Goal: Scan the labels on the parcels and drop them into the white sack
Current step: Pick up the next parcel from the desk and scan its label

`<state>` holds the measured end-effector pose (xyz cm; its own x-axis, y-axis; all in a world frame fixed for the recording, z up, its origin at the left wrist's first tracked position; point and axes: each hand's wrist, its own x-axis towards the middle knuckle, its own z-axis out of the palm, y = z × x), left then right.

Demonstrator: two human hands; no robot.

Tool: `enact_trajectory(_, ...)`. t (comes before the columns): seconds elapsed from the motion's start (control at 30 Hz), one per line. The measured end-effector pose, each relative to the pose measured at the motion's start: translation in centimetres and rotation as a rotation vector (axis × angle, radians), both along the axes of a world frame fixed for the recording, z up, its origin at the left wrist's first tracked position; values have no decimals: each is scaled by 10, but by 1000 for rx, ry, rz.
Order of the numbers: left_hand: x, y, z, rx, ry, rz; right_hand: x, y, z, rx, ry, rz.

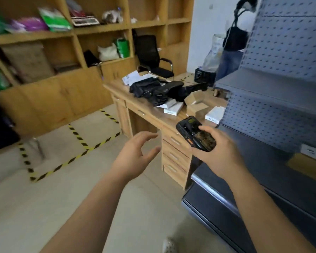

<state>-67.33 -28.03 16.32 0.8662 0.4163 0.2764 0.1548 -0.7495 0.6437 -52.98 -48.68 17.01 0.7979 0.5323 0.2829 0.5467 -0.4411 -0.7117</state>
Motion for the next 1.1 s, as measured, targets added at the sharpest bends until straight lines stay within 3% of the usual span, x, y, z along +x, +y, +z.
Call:
enact_trajectory(0.3, 37, 147, 41, 13, -5, 379, 100, 211, 9, 130, -33, 304)
enact_trajectory(0.6, 66, 242, 28, -60, -30, 530, 155, 348, 1, 136, -65, 490)
enact_trajectory(0.87, 124, 348, 7, -90, -7, 485, 207, 435, -13, 84, 37, 429)
enact_trajectory(1.1, 221, 487, 1, -114, -29, 308, 266, 519, -3, 74, 68, 210)
